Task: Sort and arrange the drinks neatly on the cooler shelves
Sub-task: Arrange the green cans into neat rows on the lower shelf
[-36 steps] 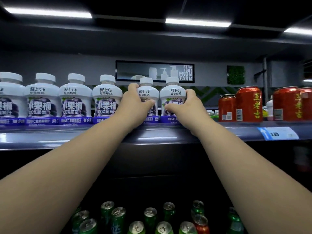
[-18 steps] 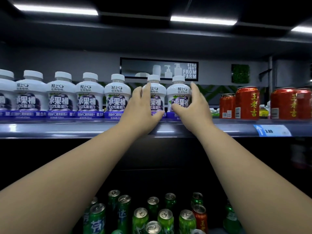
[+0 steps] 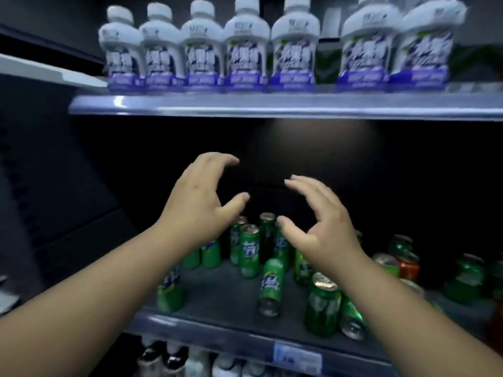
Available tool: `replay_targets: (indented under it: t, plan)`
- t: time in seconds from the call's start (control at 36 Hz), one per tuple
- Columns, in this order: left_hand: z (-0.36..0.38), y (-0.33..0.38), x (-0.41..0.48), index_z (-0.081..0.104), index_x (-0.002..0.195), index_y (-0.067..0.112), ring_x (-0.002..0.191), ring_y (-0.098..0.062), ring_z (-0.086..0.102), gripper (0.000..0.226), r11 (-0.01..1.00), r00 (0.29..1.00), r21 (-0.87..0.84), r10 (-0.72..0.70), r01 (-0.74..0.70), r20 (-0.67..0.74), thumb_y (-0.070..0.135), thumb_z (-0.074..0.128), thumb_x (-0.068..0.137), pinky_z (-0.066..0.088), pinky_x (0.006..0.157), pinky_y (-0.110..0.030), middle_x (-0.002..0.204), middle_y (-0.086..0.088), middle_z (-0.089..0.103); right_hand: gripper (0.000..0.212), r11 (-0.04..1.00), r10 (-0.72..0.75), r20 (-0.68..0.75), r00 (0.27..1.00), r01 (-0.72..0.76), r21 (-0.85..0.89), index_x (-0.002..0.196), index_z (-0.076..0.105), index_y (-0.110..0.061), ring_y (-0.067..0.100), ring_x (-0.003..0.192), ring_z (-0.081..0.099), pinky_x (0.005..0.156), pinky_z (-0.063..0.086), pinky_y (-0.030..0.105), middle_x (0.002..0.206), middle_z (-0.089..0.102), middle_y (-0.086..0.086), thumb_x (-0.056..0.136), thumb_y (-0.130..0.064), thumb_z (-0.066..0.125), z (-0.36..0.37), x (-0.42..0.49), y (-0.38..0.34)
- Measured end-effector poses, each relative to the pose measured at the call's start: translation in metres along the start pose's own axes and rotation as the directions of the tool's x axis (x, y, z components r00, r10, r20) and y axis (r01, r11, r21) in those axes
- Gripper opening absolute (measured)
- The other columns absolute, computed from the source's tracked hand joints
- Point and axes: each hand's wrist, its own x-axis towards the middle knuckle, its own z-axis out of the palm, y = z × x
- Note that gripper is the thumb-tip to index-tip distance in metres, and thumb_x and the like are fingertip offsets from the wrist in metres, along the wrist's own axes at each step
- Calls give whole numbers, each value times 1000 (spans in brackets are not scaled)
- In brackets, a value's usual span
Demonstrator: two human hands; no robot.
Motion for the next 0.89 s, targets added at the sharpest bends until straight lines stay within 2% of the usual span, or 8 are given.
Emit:
replay_targets:
  t: [0.08, 0.19, 0.33, 0.5, 0.61, 0.69, 0.81, 0.89]
  plan:
    - [-4, -38, -39, 55, 129, 22, 117, -14, 52, 50, 989, 985, 11, -151, 151, 82, 34, 74, 84, 43, 97, -31, 128, 3, 53, 54, 982, 158, 178, 971, -173, 69, 130, 64, -19, 8, 122, 53, 105, 38, 18, 128, 57, -10, 79, -35, 70, 44, -24, -3]
    - [-8, -89, -88, 53, 129, 27, 112, -8, 52, 47, 940, 930, 27, -339, 339, 142, 32, 73, 86, 43, 87, -20, 127, 11, 50, 57, 939, 300, 432, 851, -342, 21, 132, 60, -30, 11, 120, 55, 101, 47, 32, 132, 58, -10, 78, -46, 70, 105, -55, -2]
    - [-8, -150, -136, 57, 125, 22, 108, -14, 56, 46, 888, 875, 79, -460, 453, 151, 26, 75, 82, 47, 94, -34, 120, 5, 56, 57, 902, 369, 605, 706, -428, -50, 137, 53, -32, 13, 120, 54, 100, 46, 34, 132, 55, -10, 86, -42, 75, 174, -77, -10]
    - [4, -217, -179, 56, 117, 28, 95, -16, 57, 43, 823, 788, 117, -566, 556, 241, 28, 74, 78, 49, 86, -39, 107, 2, 58, 58, 834, 432, 648, 628, -551, -23, 135, 52, -26, 13, 119, 55, 97, 44, 28, 133, 56, -5, 85, -31, 80, 237, -84, -24]
    - [16, -251, -186, 54, 122, 27, 100, -19, 58, 47, 788, 738, 142, -612, 599, 286, 29, 74, 79, 48, 88, -37, 112, 0, 58, 66, 754, 505, 610, 610, -656, 31, 128, 44, -34, 2, 109, 59, 91, 47, 23, 121, 59, -13, 77, -30, 85, 270, -84, -30]
    - [26, -270, -179, 54, 126, 24, 106, -25, 57, 51, 781, 727, 166, -622, 602, 291, 28, 74, 79, 46, 92, -37, 117, -3, 58, 81, 705, 548, 571, 612, -705, 79, 136, 41, -33, 0, 108, 61, 94, 50, 26, 121, 63, -15, 68, -38, 85, 292, -85, -30]
    - [44, -288, -170, 50, 131, 23, 114, -31, 51, 59, 773, 706, 186, -632, 607, 320, 29, 74, 77, 41, 100, -39, 123, -7, 53, 68, 681, 590, 525, 613, -727, 83, 129, 47, -31, 2, 102, 65, 89, 52, 28, 111, 69, -15, 72, -28, 85, 307, -89, -30]
    - [59, -294, -166, 43, 136, 22, 116, -36, 50, 67, 765, 670, 208, -637, 609, 381, 30, 76, 78, 43, 100, -42, 128, -10, 47, 63, 673, 608, 506, 612, -735, 81, 126, 49, -28, -2, 99, 65, 84, 50, 21, 109, 68, -16, 76, -23, 85, 309, -90, -31]
